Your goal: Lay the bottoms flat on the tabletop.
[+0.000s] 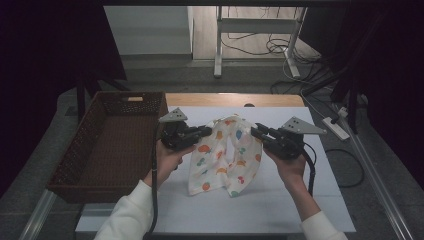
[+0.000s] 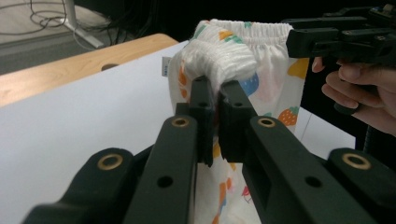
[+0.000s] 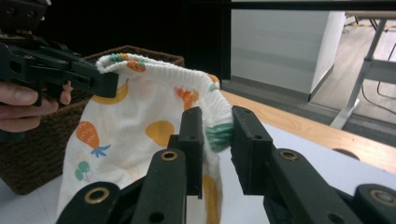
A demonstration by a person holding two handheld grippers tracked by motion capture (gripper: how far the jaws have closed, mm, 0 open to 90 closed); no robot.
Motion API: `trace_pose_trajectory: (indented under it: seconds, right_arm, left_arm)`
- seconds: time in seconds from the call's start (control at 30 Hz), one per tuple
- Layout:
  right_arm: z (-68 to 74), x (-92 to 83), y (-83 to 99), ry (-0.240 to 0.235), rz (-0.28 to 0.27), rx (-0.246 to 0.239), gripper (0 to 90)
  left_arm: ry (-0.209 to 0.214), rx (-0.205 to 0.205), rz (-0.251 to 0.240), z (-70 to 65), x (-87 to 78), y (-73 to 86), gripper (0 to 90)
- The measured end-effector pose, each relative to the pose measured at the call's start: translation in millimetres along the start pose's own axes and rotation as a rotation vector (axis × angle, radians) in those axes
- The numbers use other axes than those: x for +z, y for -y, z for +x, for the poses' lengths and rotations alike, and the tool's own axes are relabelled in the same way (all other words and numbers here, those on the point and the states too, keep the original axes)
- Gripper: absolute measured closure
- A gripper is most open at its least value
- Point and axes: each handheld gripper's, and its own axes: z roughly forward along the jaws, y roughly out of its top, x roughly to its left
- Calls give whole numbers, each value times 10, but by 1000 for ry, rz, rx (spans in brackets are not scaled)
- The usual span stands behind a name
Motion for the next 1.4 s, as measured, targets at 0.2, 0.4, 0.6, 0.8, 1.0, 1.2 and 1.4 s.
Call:
trace_pose_trajectory:
  seconds: [0.2, 0.4, 0.6, 0.8, 1.0, 1.2, 1.4]
  right_arm:
    - [51, -38, -54, 4, -13, -26, 744]
    - [45, -66, -73, 4, -26, -27, 744]
    - [26, -100, -85, 7, -36, -14, 743]
    - [22, -118, -96, 4, -43, -13, 743]
    - [24, -129, -101, 6, -47, -16, 744]
    - [26, -148, -119, 4, -54, -16, 744]
    - [86, -220, -198, -8, -79, -30, 744]
  left_arm:
    - [4, 7, -14, -33, -38, -27, 860]
    - [3, 8, -24, -34, -68, -40, 860]
    - [2, 9, -35, -34, -100, -53, 860]
    - [4, 12, -42, -54, -113, -61, 859]
    - [5, 13, -45, -61, -123, -67, 860]
    - [8, 22, -55, -95, -150, -89, 860]
    - [16, 38, -77, -172, -212, -133, 860]
